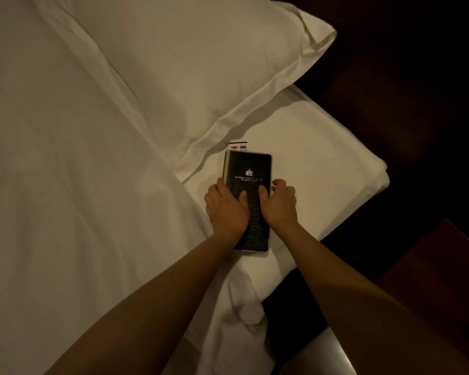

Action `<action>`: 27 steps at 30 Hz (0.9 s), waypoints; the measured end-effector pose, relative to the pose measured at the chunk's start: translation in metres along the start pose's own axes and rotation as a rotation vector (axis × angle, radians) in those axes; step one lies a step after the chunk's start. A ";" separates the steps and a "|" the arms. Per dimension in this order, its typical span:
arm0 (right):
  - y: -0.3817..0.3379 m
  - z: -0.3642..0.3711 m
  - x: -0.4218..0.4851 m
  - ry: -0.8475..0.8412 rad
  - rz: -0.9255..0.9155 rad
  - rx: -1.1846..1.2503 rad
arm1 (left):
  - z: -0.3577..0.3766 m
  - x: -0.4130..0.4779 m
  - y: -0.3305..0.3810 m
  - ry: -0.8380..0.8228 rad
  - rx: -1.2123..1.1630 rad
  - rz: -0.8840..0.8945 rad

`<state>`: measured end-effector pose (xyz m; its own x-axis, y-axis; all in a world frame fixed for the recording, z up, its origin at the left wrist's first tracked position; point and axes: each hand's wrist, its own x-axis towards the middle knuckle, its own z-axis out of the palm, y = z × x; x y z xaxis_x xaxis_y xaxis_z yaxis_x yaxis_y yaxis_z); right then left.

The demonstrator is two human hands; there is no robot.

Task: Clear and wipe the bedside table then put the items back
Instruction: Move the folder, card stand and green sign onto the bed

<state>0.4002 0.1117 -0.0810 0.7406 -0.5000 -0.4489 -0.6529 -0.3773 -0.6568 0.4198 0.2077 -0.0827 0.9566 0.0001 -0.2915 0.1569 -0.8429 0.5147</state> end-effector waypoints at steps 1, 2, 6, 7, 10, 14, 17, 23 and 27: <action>0.004 -0.006 -0.003 0.001 -0.026 -0.017 | -0.002 -0.003 0.003 0.030 0.011 0.035; 0.008 -0.013 -0.006 0.004 -0.043 -0.036 | -0.005 -0.006 0.006 0.059 0.017 0.077; 0.035 -0.049 -0.027 0.068 -0.030 -0.131 | -0.005 -0.031 0.027 0.098 0.013 0.257; 0.044 -0.059 -0.035 0.095 -0.022 -0.166 | -0.001 -0.041 0.034 0.091 0.009 0.301; 0.076 -0.092 -0.061 0.169 0.002 -0.219 | 0.019 -0.078 0.056 0.049 0.013 0.413; 0.137 -0.133 -0.104 0.268 0.041 -0.265 | 0.056 -0.141 0.083 -0.056 -0.002 0.518; 0.173 -0.148 -0.132 0.294 0.049 -0.264 | 0.076 -0.172 0.090 -0.106 0.008 0.548; 0.257 -0.183 -0.194 0.377 0.087 -0.274 | 0.120 -0.252 0.108 -0.219 0.071 0.665; 0.297 -0.198 -0.226 0.404 0.089 -0.243 | 0.143 -0.291 0.114 -0.292 0.115 0.752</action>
<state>0.0072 -0.0413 -0.0545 0.5902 -0.7835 -0.1942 -0.7650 -0.4662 -0.4444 0.1240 0.0340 -0.0546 0.6910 -0.7147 -0.1081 -0.5431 -0.6120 0.5748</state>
